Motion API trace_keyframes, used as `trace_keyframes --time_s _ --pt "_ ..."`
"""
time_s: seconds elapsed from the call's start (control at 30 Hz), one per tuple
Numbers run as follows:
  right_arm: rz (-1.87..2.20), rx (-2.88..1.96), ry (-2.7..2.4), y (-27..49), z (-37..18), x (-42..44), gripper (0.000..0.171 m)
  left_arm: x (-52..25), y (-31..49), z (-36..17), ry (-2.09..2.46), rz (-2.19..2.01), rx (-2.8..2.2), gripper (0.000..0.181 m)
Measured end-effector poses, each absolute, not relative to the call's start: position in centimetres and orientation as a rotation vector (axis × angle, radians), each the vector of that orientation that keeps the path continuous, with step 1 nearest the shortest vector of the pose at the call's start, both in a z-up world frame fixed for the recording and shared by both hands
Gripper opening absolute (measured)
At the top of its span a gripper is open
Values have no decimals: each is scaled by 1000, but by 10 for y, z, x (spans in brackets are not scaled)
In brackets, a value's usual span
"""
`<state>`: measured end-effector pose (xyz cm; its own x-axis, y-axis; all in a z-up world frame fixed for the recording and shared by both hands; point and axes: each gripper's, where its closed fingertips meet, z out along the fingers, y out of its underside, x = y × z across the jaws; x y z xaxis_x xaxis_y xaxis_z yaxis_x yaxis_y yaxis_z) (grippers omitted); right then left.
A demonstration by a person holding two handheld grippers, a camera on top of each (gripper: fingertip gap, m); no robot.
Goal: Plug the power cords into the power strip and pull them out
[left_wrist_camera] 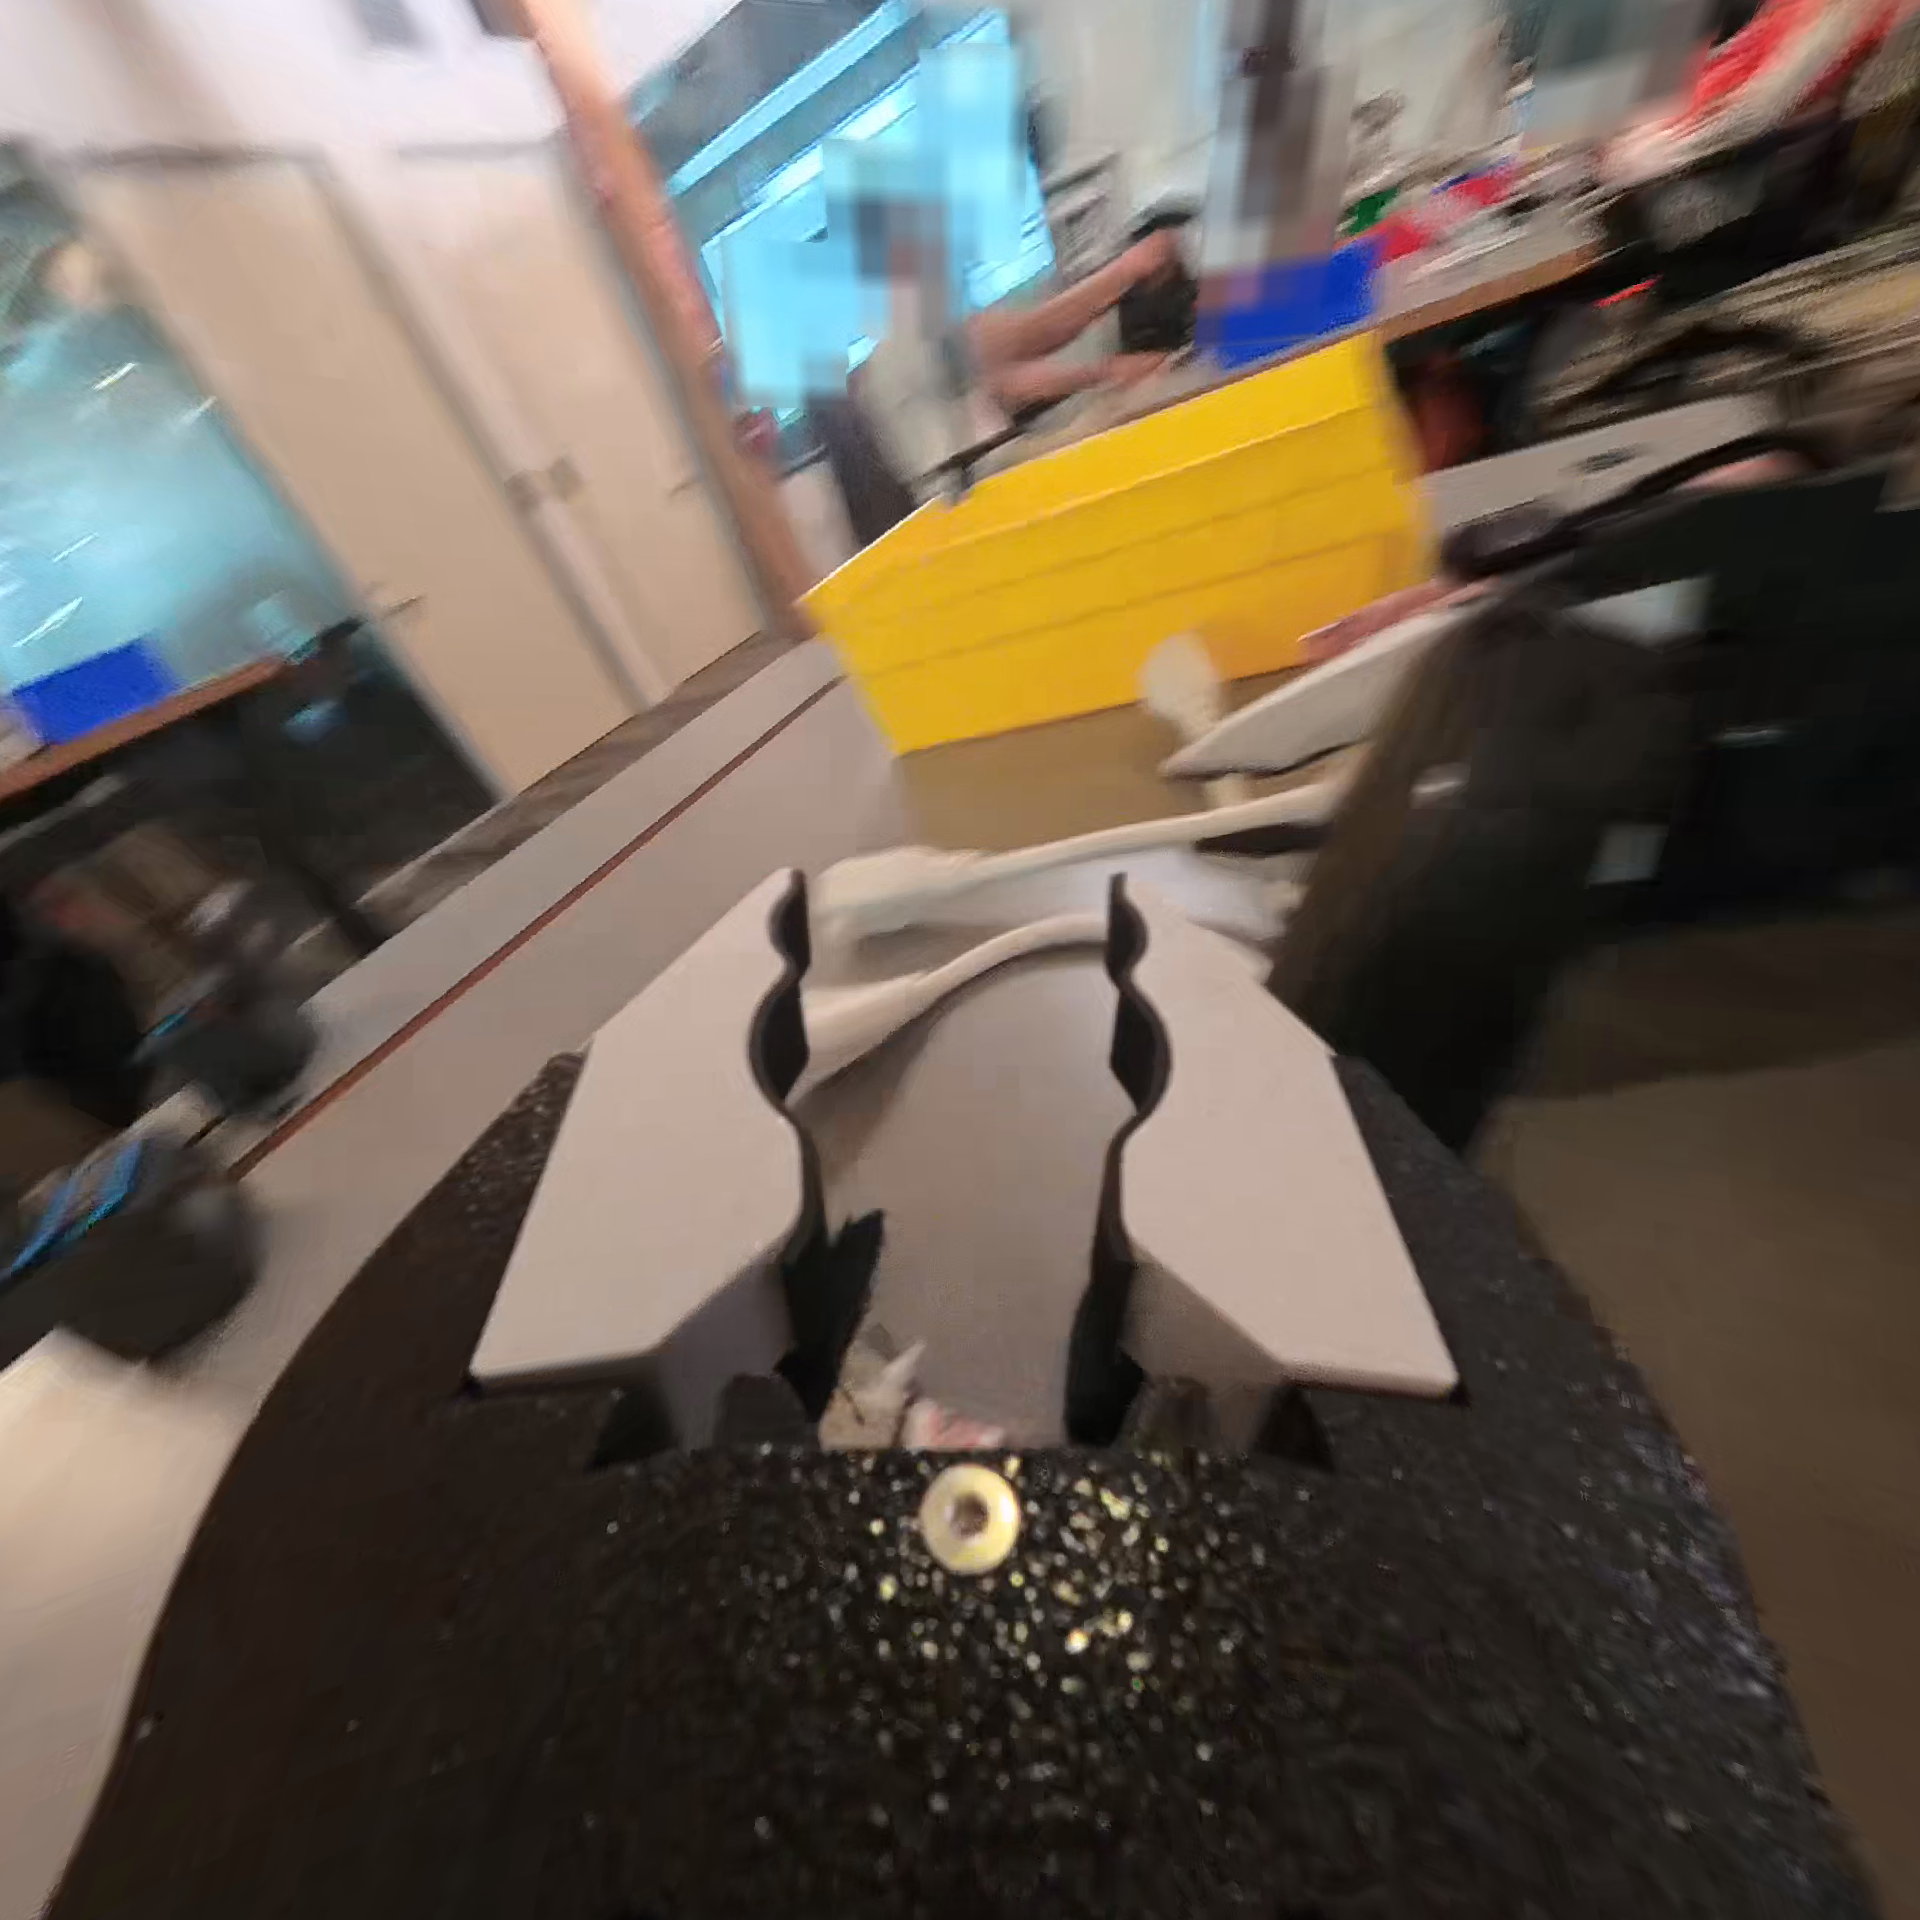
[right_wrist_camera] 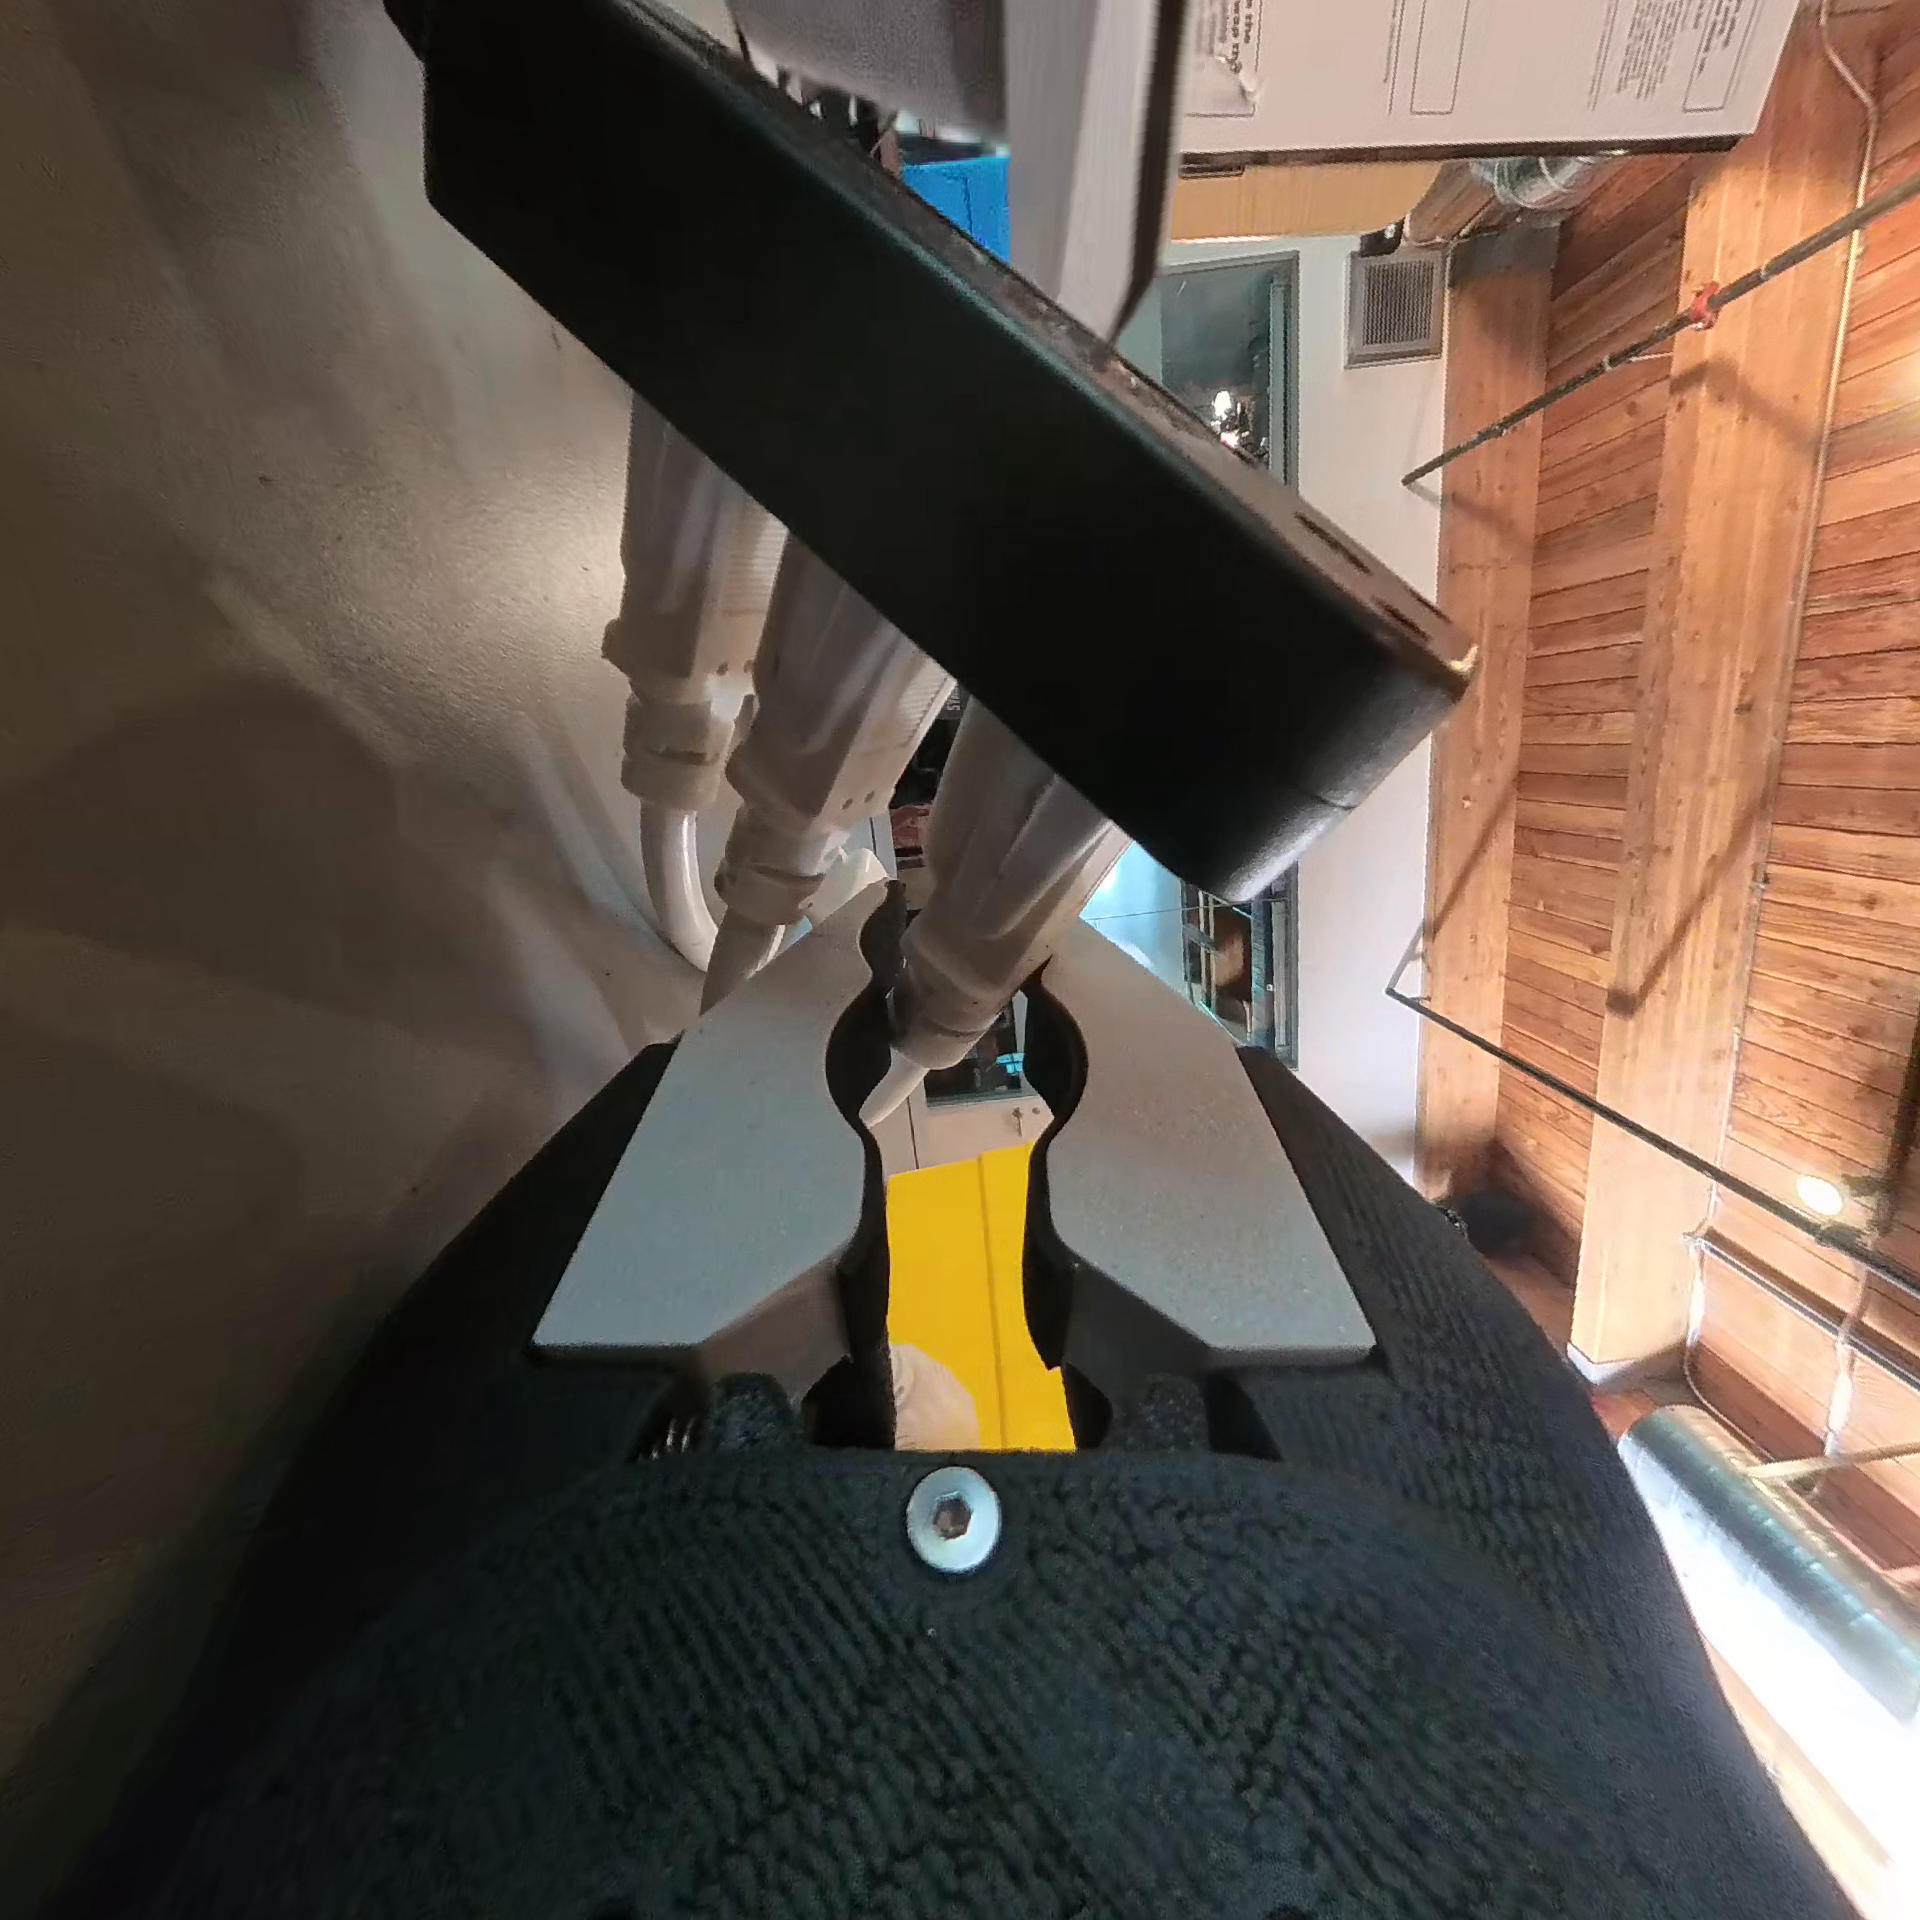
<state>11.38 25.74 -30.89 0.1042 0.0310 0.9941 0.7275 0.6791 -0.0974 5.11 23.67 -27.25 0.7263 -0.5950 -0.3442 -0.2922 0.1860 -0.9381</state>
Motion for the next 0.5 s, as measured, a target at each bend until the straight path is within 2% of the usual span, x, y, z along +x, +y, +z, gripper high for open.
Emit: trace_keyframes --time_s 0.1,0.17,0.23,0.43,0.5 --pt "-570 -693 -1394 257 -310 114 19 87 204 -258 926 -423 -1269 68" --pt "-567 -696 -1397 257 -310 113 19 103 192 -260 990 -501 -1273 85" --pt "-563 -699 -1397 258 -311 113 19 114 189 -267 1042 -498 -1297 91" --pt "-562 -700 -1395 258 -311 113 19 130 199 -297 1175 -211 -1370 83" --pt "-563 -700 -1395 258 -311 113 19 131 204 -303 1181 -122 -1381 71"
